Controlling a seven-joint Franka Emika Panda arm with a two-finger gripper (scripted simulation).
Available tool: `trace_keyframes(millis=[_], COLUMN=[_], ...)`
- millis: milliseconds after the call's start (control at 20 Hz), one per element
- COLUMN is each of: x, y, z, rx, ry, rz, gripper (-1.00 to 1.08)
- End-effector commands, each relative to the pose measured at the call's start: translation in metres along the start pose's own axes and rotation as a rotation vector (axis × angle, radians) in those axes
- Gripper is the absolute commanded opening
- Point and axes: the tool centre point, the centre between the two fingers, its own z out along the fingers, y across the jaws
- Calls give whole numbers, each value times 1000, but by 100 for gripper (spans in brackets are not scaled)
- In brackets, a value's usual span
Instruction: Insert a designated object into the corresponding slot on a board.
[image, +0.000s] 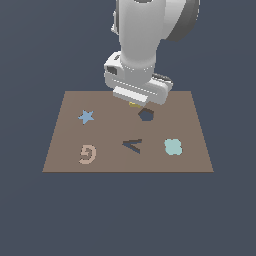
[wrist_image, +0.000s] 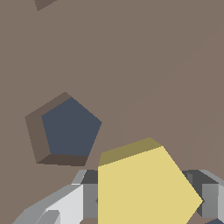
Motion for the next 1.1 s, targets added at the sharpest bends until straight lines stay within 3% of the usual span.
trace_keyframes(millis=[0,650,1050], x=[0,8,17], y=[-6,-37,-49], z=[0,-2,-3], rx=[0,1,0], ry=[0,0,-1], rz=[95,578,807], gripper=[-100,-100,-100])
